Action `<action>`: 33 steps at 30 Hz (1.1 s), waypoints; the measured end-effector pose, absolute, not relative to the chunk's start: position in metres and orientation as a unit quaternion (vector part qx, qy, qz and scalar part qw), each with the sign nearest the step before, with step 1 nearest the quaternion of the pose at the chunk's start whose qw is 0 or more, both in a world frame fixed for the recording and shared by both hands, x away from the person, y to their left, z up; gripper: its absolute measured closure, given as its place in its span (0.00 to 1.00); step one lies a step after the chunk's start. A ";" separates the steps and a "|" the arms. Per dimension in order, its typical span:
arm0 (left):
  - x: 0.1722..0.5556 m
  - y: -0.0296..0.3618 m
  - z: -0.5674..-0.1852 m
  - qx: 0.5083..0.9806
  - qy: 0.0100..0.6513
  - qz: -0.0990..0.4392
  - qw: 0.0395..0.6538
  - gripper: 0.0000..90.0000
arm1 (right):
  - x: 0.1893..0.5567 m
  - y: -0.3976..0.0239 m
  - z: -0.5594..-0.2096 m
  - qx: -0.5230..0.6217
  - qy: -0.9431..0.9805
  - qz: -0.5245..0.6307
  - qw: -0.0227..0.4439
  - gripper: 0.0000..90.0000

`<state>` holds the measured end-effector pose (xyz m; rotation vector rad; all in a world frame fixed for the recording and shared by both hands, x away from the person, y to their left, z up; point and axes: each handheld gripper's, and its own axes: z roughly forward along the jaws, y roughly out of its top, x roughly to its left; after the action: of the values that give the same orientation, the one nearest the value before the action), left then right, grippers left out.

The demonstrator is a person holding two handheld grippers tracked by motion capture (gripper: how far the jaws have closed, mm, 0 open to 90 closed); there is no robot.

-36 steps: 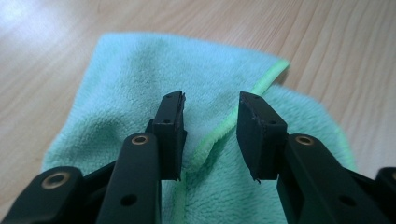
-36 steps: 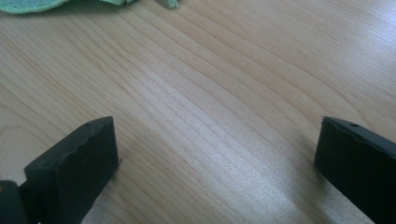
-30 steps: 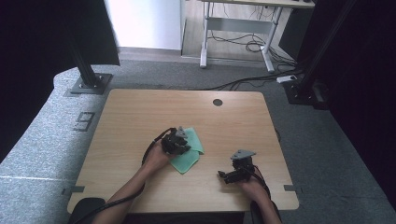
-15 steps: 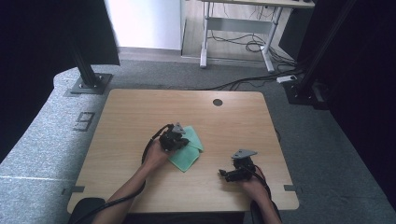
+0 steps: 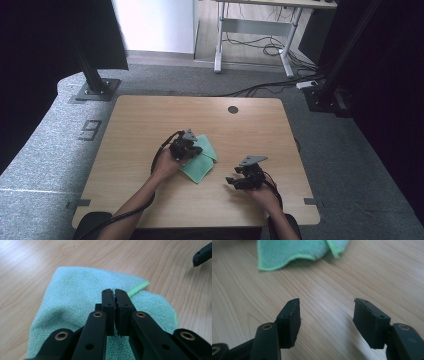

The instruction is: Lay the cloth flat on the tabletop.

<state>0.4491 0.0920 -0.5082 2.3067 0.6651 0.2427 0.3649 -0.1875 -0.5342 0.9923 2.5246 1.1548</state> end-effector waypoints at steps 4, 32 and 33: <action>0.445 0.093 -0.512 0.895 0.256 0.103 0.351 0.75 | 0.366 -0.180 -0.533 0.326 0.856 0.391 0.094 0.43; 0.447 0.099 -0.522 0.907 0.259 0.122 0.309 0.60 | 0.389 -0.124 -0.519 0.285 0.863 0.412 0.067 0.66; 0.447 0.099 -0.525 0.905 0.264 0.124 0.310 0.65 | 0.390 -0.122 -0.519 0.285 0.863 0.412 0.065 0.67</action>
<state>0.4475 0.0993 -0.5246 2.3908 0.6968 0.3273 0.3902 -0.1216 -0.5194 0.8602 2.6043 1.2439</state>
